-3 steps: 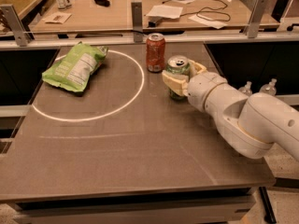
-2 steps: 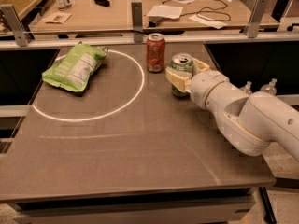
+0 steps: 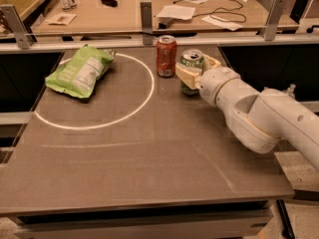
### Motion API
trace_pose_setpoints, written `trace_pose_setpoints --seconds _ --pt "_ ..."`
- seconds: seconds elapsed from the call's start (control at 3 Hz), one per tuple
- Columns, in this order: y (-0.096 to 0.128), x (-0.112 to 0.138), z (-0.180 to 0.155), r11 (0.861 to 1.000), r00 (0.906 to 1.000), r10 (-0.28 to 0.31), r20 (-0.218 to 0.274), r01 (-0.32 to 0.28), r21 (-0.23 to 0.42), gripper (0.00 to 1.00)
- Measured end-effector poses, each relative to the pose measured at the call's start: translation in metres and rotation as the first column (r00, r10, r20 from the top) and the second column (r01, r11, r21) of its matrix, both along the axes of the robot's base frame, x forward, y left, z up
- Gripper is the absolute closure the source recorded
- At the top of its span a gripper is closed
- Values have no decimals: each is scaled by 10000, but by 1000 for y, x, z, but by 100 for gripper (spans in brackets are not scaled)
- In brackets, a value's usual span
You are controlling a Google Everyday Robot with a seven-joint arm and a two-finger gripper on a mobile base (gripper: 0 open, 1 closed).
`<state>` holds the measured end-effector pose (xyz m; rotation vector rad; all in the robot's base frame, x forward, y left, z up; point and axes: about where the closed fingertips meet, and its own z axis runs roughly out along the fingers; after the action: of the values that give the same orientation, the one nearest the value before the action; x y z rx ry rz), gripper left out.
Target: Move green can near coke can
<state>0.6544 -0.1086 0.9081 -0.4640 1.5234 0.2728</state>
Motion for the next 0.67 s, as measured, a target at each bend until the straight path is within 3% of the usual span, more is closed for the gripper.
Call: trace_pose_setpoints --seconds 0.67 --pt "8 30 -3 9995 9985 102 -536 -85 318 100"
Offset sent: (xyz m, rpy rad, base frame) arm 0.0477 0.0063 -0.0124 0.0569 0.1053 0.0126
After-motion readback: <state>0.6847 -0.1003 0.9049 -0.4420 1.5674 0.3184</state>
